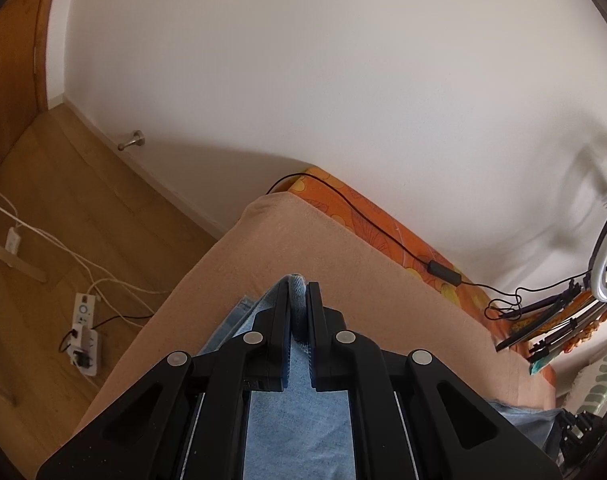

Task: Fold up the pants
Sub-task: 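Lift the held jeans edge with both grippers and fold it over the other half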

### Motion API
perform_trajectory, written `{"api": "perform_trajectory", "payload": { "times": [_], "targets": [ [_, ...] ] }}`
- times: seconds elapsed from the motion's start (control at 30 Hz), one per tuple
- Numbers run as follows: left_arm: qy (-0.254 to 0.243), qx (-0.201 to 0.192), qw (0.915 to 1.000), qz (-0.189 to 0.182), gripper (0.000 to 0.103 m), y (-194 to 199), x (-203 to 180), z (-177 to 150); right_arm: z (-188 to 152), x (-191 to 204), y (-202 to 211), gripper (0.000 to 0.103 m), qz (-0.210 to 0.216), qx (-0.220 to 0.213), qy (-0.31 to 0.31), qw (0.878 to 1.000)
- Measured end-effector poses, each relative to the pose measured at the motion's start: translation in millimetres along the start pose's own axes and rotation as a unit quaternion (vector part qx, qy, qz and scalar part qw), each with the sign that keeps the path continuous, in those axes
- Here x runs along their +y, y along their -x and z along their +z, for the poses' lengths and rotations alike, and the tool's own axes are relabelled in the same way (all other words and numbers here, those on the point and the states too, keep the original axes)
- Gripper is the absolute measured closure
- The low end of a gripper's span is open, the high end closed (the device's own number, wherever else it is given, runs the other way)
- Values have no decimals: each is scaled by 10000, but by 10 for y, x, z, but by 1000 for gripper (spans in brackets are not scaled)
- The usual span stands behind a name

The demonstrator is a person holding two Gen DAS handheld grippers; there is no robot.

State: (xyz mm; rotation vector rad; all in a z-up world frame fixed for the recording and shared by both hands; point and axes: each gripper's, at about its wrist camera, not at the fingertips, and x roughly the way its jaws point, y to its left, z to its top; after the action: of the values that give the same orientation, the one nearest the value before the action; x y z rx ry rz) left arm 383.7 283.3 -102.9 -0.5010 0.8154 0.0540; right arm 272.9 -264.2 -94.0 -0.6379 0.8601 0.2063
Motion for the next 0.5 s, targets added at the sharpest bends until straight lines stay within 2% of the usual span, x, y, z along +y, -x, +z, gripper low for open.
{"api": "perform_trajectory", "payload": {
  "times": [0.27,0.43,0.47,0.5],
  "targets": [
    [-6,277,9991,333,97,-406,46,-56,-11,142,-564,96,126,546,160,9983],
    [115,476,9977,470,78,-393,111,-32,-44,164,-804,96,200,814,34,9965],
    [144,443,9981,409,78,-333,134,-24,-52,174,-825,94,179,825,39,9964],
    [154,408,9984,366,78,-260,167,-20,-62,185,-826,86,139,825,41,9965]
  ]
}}
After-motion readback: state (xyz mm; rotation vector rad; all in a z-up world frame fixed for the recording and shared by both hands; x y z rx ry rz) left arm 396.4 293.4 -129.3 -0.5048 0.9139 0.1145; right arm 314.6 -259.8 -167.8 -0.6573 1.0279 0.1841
